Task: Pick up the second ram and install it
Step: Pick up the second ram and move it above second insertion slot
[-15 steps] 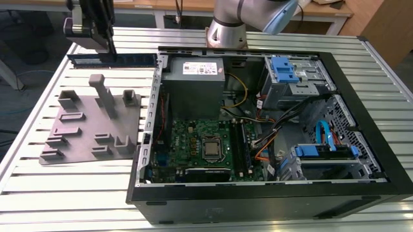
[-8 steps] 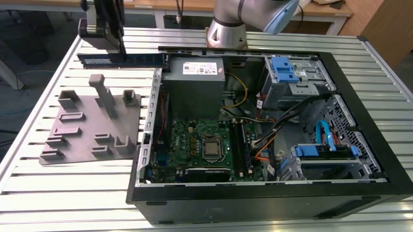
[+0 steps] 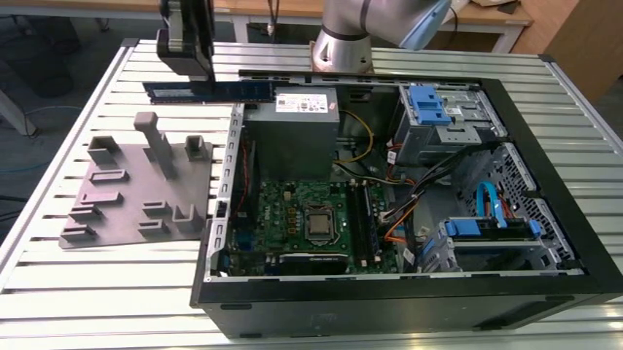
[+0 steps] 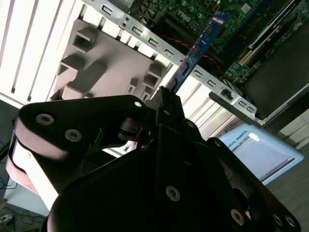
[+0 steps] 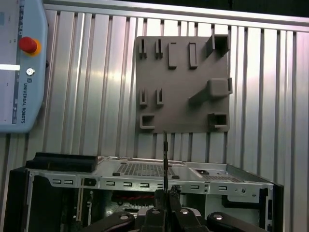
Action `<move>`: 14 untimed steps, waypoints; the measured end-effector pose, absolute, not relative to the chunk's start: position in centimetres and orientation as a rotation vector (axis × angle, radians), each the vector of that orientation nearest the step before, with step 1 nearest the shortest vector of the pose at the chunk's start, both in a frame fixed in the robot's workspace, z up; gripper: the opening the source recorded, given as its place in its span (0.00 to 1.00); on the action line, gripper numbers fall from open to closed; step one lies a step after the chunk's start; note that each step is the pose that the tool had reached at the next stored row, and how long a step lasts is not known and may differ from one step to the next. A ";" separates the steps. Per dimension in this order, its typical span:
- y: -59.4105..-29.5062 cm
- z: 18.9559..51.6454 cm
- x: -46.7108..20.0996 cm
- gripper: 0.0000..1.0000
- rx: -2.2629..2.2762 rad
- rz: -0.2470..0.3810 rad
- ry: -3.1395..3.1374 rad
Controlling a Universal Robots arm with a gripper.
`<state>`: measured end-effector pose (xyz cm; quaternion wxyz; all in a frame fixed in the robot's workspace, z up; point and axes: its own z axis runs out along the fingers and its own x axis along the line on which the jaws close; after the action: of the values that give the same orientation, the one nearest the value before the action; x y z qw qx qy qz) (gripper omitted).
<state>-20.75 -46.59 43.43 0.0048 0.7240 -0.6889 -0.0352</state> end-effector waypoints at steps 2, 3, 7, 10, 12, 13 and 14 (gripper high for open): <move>-46.6 43.4 -20.3 0.11 2.267 -0.110 -2.158; -46.6 43.4 -20.1 0.11 2.267 -0.110 -2.157; -46.6 43.4 -19.2 0.11 2.267 -0.111 -2.157; -46.6 43.4 -18.6 0.11 2.267 -0.111 -2.157; -46.6 43.4 -18.2 0.11 2.267 -0.111 -2.157; -46.6 43.4 -18.0 0.11 2.267 -0.111 -2.157; -46.6 43.4 -17.8 0.11 2.267 -0.111 -2.157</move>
<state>-17.83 -46.59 43.42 0.0052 0.7240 -0.6889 -0.0356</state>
